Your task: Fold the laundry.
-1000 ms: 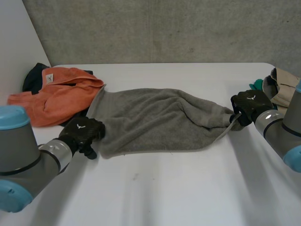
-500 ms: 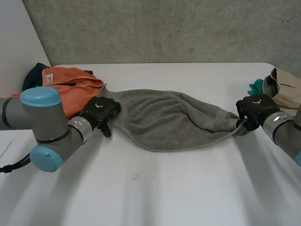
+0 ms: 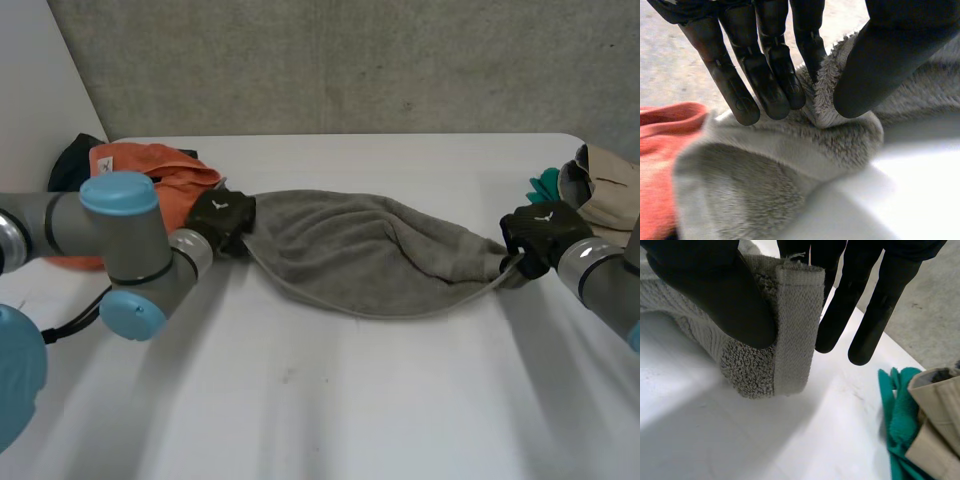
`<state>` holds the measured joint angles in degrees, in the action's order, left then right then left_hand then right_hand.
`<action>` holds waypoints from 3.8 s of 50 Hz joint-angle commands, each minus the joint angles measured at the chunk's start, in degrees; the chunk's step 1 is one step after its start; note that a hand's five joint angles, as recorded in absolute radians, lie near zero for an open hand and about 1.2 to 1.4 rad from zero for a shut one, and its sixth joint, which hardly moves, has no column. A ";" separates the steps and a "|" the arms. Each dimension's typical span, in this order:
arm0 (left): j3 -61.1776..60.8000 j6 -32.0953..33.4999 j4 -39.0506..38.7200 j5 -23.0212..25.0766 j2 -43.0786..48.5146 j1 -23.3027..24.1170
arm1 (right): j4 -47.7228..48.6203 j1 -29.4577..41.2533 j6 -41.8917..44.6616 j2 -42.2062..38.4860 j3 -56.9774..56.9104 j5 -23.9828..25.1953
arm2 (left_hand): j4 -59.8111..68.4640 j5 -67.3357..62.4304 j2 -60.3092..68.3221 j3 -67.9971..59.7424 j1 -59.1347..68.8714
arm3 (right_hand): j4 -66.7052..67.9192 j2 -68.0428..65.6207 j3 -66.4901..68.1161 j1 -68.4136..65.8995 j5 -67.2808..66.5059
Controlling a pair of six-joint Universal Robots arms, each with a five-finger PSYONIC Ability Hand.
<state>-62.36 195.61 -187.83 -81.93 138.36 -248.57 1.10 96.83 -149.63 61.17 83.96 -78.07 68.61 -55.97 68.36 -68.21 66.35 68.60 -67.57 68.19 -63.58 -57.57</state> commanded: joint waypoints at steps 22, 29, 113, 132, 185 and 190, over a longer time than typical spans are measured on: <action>-10.93 12.95 40.87 2.74 -45.04 -9.04 | -45.40 -12.72 18.69 15.92 -24.55 11.26 | 11.39 -14.03 11.64 -11.79 13.65 | 11.40 -12.43 11.81 -16.42 -12.43; -11.82 12.86 35.35 1.42 -34.85 -8.43 | -38.20 -9.56 9.97 10.74 -18.67 9.52 | 11.39 -14.03 11.64 -11.79 13.65 | 11.40 -12.43 11.81 -16.42 -12.43; -33.36 1.17 1.66 -0.78 -48.35 -6.93 | -0.37 -11.75 -1.19 20.91 3.77 15.40 | 11.39 -14.03 11.64 -11.79 13.65 | 11.40 -12.43 11.81 -16.42 -12.43; -17.01 2.04 19.34 0.98 -43.81 -7.55 | -22.89 -11.06 0.21 19.97 -11.98 14.27 | 11.39 -14.03 11.64 -11.79 13.65 | 11.40 -12.43 11.81 -16.42 -12.43; -18.66 3.01 -9.75 1.51 -21.21 -5.17 | 8.06 -2.70 -9.11 -2.02 -11.90 7.40 | 11.39 -14.03 11.64 -11.79 13.65 | 11.40 -12.43 11.81 -16.42 -12.43; -28.05 7.23 -5.90 3.44 -23.48 -3.86 | -5.45 -5.68 4.13 0.34 -6.72 7.84 | 11.39 -14.03 11.64 -11.79 13.65 | 11.40 -12.43 11.81 -16.42 -12.43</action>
<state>-81.57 198.87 -197.34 -80.36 116.83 -253.71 8.30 93.72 -158.03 59.38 72.23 -70.66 68.90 -56.83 68.75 -68.46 66.35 68.75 -67.82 68.35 -65.22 -56.49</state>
